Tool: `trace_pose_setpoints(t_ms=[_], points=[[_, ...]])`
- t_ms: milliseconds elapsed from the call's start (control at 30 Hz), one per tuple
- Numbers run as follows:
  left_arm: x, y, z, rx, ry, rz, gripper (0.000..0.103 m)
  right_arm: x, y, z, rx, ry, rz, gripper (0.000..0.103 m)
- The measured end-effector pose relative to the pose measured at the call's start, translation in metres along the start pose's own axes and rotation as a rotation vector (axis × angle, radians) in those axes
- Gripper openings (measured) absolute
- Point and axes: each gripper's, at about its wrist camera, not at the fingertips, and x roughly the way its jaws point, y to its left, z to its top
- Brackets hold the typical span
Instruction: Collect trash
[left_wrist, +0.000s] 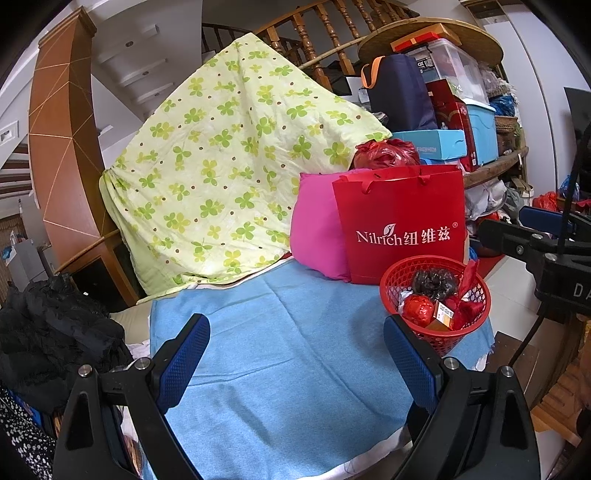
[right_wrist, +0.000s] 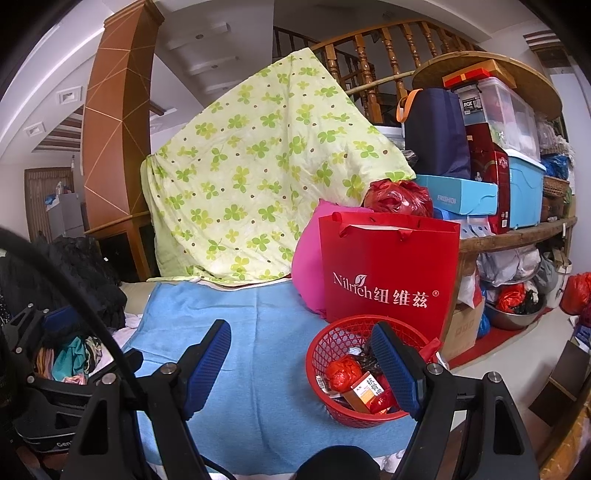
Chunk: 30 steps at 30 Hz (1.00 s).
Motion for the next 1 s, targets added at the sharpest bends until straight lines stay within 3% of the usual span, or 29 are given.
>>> trace_pose_setpoints(t_ms=[1000], points=[[0.011,-0.014,-0.001,0.026,0.021,-0.031,0.095,-0.002,-0.005,-0.009,0.032,0.005,-0.008,0.082]])
